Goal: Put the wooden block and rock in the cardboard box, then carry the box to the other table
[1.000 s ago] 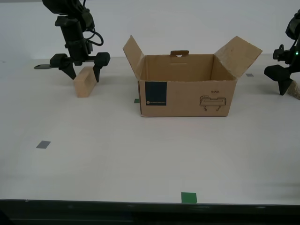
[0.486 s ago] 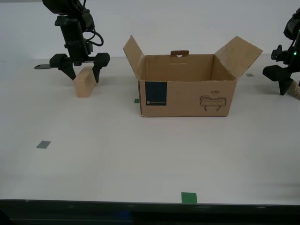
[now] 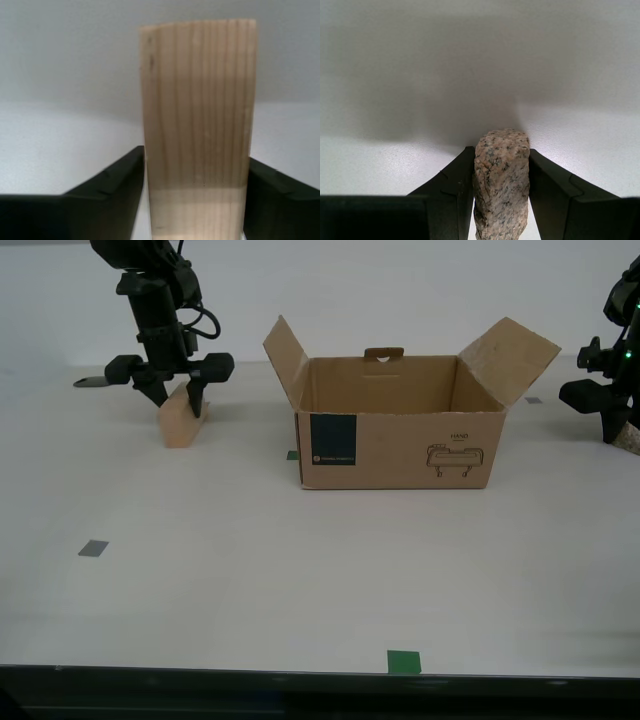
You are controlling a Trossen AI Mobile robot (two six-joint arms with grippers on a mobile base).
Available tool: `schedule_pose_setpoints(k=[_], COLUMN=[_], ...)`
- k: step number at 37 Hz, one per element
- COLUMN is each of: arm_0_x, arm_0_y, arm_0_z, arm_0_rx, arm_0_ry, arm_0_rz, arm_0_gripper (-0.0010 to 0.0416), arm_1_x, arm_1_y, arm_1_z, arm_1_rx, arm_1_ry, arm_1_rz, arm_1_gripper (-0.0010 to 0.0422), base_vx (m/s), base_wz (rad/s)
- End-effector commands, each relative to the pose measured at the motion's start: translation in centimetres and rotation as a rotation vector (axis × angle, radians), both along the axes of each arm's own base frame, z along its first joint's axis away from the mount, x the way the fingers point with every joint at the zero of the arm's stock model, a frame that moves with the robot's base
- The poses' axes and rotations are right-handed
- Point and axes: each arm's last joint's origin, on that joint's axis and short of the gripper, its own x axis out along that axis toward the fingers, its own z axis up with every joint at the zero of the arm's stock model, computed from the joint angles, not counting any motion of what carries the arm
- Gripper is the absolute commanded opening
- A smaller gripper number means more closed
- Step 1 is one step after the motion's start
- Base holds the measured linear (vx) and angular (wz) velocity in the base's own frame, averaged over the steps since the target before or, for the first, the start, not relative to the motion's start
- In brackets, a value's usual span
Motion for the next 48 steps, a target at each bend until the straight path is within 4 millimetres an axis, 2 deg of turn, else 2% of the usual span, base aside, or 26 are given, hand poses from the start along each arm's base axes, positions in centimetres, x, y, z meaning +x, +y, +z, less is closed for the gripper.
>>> schedule_pose_setpoints(k=[1, 6, 9, 15, 23, 36, 48], arm_0_x=[-0.1, -0.1, -0.1, -0.1, -0.1, -1.0, -3.0], arm_0_y=[-0.1, -0.1, -0.1, -0.1, -0.1, 0.2, 1.2], arm_0_z=[0.0, 0.4, 0.7, 1.9, 4.6, 10.7, 16.9], arm_0_rx=[-0.018, -0.020, -0.022, -0.028, -0.044, -0.073, -0.022], arm_0_ry=[0.008, 0.001, -0.006, -0.031, -0.096, -0.235, -0.406], arm_0_rz=[-0.002, -0.002, -0.002, -0.004, -0.012, -0.038, -0.065], arm_0_gripper=[0.0039, -0.0005, 0.0003, -0.0001, -0.0001, -0.0001, -0.0001], arm_1_x=[0.0, 0.0, 0.0, -0.2, -0.1, 0.0, -1.4], arm_1_y=[-0.1, 0.0, -0.1, -0.1, -0.1, -0.1, -0.4], arm_1_z=[0.0, 0.0, 0.0, 0.2, 1.8, 8.0, 13.8], arm_1_rx=[-0.002, -0.002, -0.001, -0.015, -0.027, -0.046, -0.104], arm_1_ry=[0.003, 0.002, 0.003, 0.017, -0.025, -0.169, -0.295], arm_1_rz=[0.009, 0.009, 0.008, 0.004, -0.004, -0.025, -0.070], arm_1_gripper=[0.0112, -0.0009, 0.0008, 0.0001, -0.0002, -0.0002, -0.0001], base_vx=[0.000, 0.000, 0.000, 0.000, 0.000, 0.000, 0.000], base_wz=[0.000, 0.000, 0.000, 0.000, 0.000, 0.000, 0.000])
